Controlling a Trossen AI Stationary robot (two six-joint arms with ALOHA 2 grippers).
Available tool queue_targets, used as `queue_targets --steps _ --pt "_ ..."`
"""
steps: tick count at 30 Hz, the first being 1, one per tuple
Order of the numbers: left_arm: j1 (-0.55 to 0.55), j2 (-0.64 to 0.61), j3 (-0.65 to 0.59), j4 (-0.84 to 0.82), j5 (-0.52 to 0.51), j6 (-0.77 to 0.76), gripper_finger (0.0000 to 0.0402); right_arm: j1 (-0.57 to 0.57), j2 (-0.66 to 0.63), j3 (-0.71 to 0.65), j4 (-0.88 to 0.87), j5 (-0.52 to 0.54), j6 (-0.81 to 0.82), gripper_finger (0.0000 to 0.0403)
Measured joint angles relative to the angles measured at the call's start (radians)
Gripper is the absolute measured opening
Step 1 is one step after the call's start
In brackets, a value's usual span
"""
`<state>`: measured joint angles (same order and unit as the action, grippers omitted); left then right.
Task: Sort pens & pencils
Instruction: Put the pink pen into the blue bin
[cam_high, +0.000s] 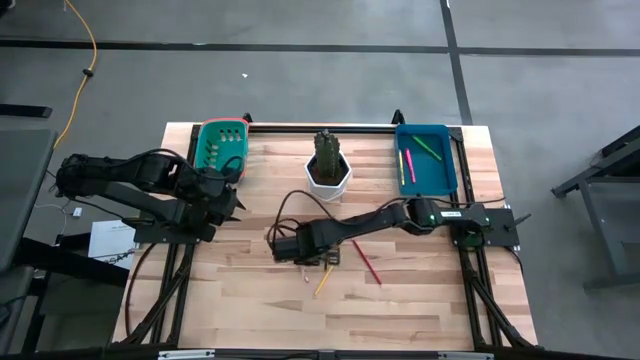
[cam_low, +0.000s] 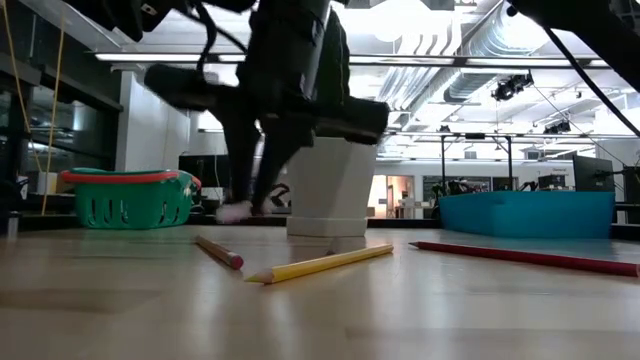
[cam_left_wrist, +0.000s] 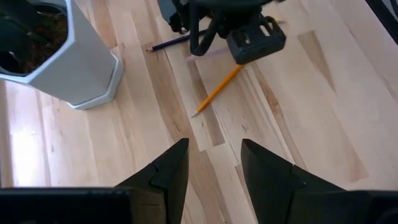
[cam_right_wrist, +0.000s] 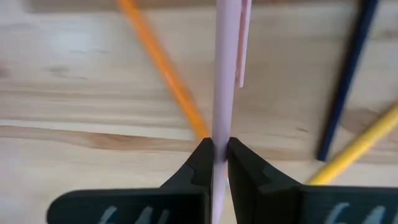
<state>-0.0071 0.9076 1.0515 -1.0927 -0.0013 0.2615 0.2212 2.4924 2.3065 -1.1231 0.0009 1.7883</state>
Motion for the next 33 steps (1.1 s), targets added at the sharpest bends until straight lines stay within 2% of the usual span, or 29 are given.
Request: queue_targets --steps 3,17,26,33 --pt "0.000 -0.005 0.000 0.006 -0.016 0.003 0.0133 -0.010 -0.003 0.048 -0.003 0.057 -0.044 0.0012" --pt "0.001 -0.051 0.003 0.043 -0.043 -0.030 0.0133 -0.046 -0.100 0.048 0.065 0.210 -0.207 0.0012" --pt "0.001 -0.073 0.003 0.089 -0.066 -0.056 0.0133 -0.071 -0.206 0.049 0.216 0.325 -0.404 0.0012" --pt "0.001 -0.087 0.003 0.105 -0.101 -0.107 0.0133 -0.078 -0.295 0.049 0.214 0.385 -0.544 0.0012"
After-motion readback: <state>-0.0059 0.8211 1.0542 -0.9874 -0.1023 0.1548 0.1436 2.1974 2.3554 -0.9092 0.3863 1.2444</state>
